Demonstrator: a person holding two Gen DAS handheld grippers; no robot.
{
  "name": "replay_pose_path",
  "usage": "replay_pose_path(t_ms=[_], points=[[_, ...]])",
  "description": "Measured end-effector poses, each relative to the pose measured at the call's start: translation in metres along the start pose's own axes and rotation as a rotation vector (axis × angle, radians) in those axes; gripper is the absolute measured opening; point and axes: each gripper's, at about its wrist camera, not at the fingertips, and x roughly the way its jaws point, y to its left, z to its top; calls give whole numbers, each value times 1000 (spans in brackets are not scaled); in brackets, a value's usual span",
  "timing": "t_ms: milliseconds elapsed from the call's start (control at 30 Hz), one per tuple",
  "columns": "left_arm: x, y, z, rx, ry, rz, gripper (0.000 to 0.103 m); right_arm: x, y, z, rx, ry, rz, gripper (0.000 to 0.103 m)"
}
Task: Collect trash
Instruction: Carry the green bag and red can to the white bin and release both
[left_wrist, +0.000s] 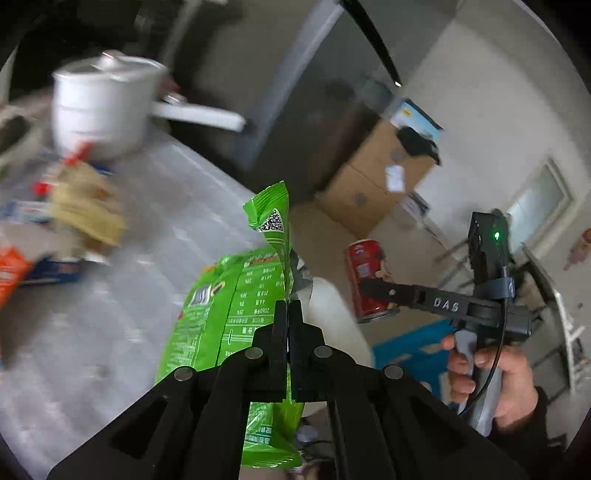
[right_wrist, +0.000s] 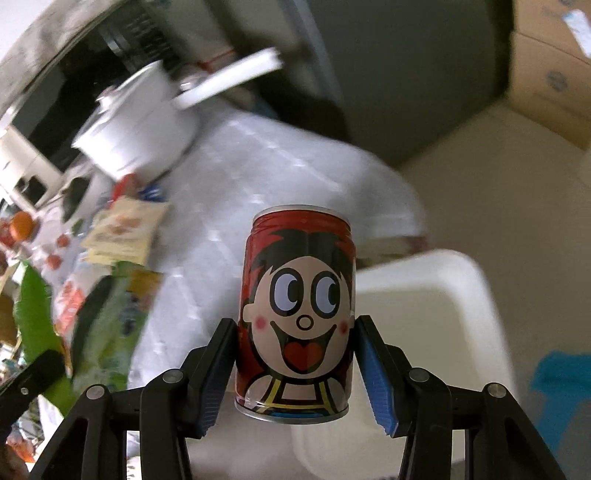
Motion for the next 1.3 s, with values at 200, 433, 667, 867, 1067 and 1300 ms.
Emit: replay_pose_path(t_ms=[200,433,667,867,1067,1300], points=[[58,-32,-4,-58,54,-161,0,-20,-49,-6,64,-18,-42,56],[124,-22,-15,-96,132,-157,0,-26,-82,-7,113,-11,-83,56],[161,-23,-19,-53,139,-176,0,-20,-94,-6,130,13,-102,56],[175,-35,-18,-71,125,-252,0,-31,-100,-7,136,-23,-166,56],[161,-66,-10,11,89,-276,0,-46,-120,-7,183,-58,-178,56],[181,-46,-22,67,171,-13,6,-40,-117,-5,177,-34,-169,56]])
